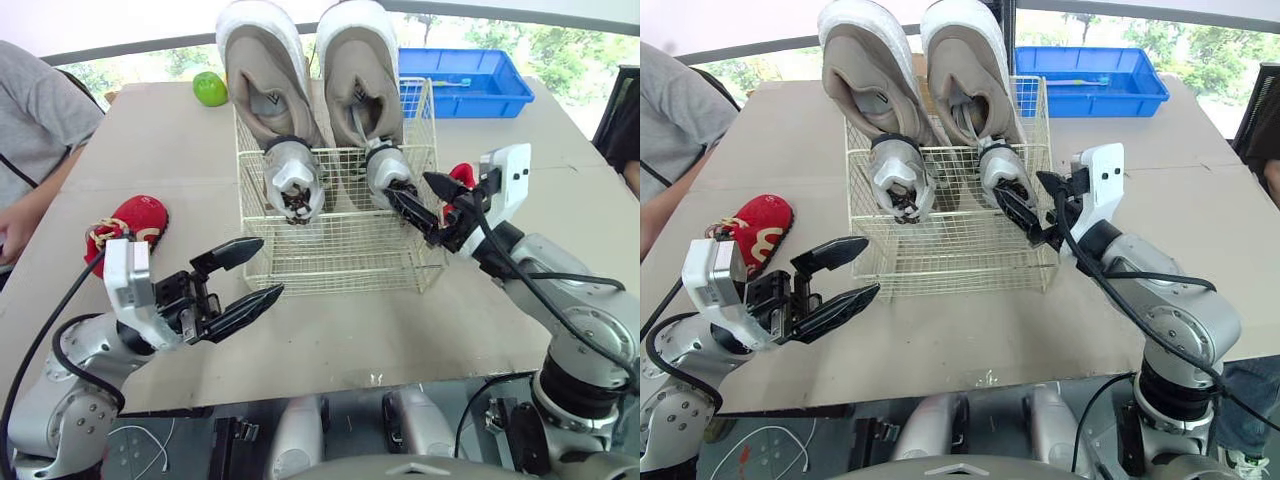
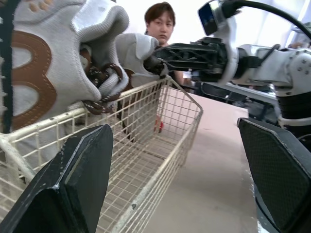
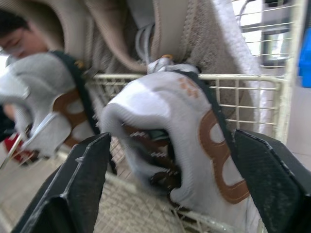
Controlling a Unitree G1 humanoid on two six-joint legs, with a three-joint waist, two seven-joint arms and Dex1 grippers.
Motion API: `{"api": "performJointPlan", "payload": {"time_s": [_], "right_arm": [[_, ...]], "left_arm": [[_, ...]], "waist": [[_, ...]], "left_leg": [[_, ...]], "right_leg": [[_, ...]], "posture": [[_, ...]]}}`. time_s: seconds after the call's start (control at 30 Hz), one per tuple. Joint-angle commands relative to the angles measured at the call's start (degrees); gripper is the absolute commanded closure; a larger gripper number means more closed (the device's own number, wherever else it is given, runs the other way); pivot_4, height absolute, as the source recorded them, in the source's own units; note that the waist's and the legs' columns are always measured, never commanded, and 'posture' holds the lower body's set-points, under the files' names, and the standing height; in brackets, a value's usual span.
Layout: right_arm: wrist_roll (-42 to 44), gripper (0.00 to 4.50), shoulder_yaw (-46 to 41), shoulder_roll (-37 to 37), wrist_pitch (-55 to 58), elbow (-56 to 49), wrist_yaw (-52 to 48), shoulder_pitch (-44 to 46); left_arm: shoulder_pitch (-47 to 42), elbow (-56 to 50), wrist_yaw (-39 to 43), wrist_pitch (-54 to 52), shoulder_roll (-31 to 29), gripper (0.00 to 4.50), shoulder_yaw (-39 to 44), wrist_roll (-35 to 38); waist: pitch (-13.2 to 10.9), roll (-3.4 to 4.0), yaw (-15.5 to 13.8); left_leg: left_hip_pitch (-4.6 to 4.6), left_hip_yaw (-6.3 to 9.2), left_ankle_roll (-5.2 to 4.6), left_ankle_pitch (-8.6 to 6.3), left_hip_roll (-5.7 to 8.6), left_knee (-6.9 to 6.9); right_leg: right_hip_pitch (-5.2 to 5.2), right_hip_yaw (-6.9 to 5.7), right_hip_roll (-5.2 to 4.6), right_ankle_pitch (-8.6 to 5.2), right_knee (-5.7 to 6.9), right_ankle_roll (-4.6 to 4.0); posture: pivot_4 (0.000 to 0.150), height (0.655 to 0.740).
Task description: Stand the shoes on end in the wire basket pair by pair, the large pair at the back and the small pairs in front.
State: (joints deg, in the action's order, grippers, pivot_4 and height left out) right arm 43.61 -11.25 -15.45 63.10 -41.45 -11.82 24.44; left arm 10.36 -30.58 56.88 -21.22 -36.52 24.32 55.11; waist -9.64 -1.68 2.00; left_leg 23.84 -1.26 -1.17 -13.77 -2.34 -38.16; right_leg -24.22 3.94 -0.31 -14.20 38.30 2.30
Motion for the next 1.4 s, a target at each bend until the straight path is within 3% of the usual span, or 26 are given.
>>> {"api": "performJointPlan", "payload": {"time_s": [0.03, 0.37, 0.63, 0.77, 0.9, 1.23, 1.37, 1.4], "right_arm": [[1.25, 0.86, -4.36, -5.26, -6.06, 0.75, -6.03, -0.47], [4.53, 0.86, -3.35, -19.3, -23.77, -0.59, -33.89, -5.66], [2.16, 0.86, 4.2, -21.31, -32.02, 0.54, -43.96, -10.06], [3.21, 0.86, 5.84, -21.01, -33.35, 1.37, -45.67, -10.36], [2.18, 0.86, 7.38, -20.87, -35.06, 2.06, -46.63, -10.33], [2.3, 0.86, 7.69, -21.92, -35.92, -0.26, -44.67, -11.93], [2.28, 0.82, 7.93, -22.27, -35.82, -0.57, -43.94, -12.28], [2.33, 0.82, 7.92, -22.35, -35.78, -0.6, -43.79, -12.35]], "left_arm": [[-0.32, -1.34, -4.47, -0.7, 1.01, 0.06, 2.76, 3.28], [2.0, 2.72, -21.6, -3.09, 5.39, 0.06, 12.02, 9.58], [7.79, 11.23, -33.95, 0.87, 5.81, 0.06, 21.29, -4.85], [9.62, 15.45, -33.19, 1.25, 3.15, 0.06, 23.38, -9.91], [7.88, 21.66, -27.69, 1.27, -0.29, 0.06, 23.14, -10.17], [-4.38, 44.23, -14.85, 5.14, -9.28, 0.06, 13.18, -20.75], [-8.25, 48.27, -12.93, 7.43, -8.92, 1.29, 11.9, -22.24], [-8.54, 48.48, -12.9, 7.75, -8.62, 1.85, 12.0, -22.39]], "waist": [[-0.01, 0.01, 0.09], [-0.05, 0.05, 0.38], [-0.04, -0.02, 0.21], [0.02, -0.14, -0.19], [0.02, -0.13, -0.23], [0.01, -0.18, -0.29], [0.05, -0.27, -0.3], [0.05, -0.27, -0.33]], "left_leg": [[0.0, -0.01, 0.0, 0.0, 0.01, 0.0], [-0.06, 0.03, -0.04, -0.02, -0.02, 0.43], [-0.09, 0.06, -0.03, -0.02, -0.04, 0.45], [-0.09, 0.03, -0.02, -0.01, 0.01, 0.44], [-0.1, -0.01, -0.02, -0.01, 0.03, 0.43], [-0.06, 0.0, -0.02, -0.01, 0.1, 0.44], [-0.06, 0.03, -0.02, -0.01, 0.1, 0.44], [-0.06, 0.03, -0.02, -0.01, 0.1, 0.44]], "right_leg": [[0.04, -0.03, -0.05, 0.01, -0.07, 0.01], [0.03, -0.07, 0.05, 0.26, -0.34, 0.04], [0.03, -0.09, 0.1, 0.15, -0.34, -0.16], [0.04, -0.11, -0.02, 0.14, -0.34, -0.19], [0.04, -0.18, -0.18, 0.14, -0.35, -0.19], [0.04, -0.28, -0.29, 0.15, -0.37, -0.19], [0.04, -0.3, -0.44, 0.16, -0.34, -0.17], [0.05, -0.31, -0.59, 0.19, -0.34, -0.13]], "posture": [[0.15, 0.74], [0.15, 0.74], [0.15, 0.74], [0.15, 0.74], [0.15, 0.74], [0.15, 0.74], [0.15, 0.74], [0.15, 0.74]]}}
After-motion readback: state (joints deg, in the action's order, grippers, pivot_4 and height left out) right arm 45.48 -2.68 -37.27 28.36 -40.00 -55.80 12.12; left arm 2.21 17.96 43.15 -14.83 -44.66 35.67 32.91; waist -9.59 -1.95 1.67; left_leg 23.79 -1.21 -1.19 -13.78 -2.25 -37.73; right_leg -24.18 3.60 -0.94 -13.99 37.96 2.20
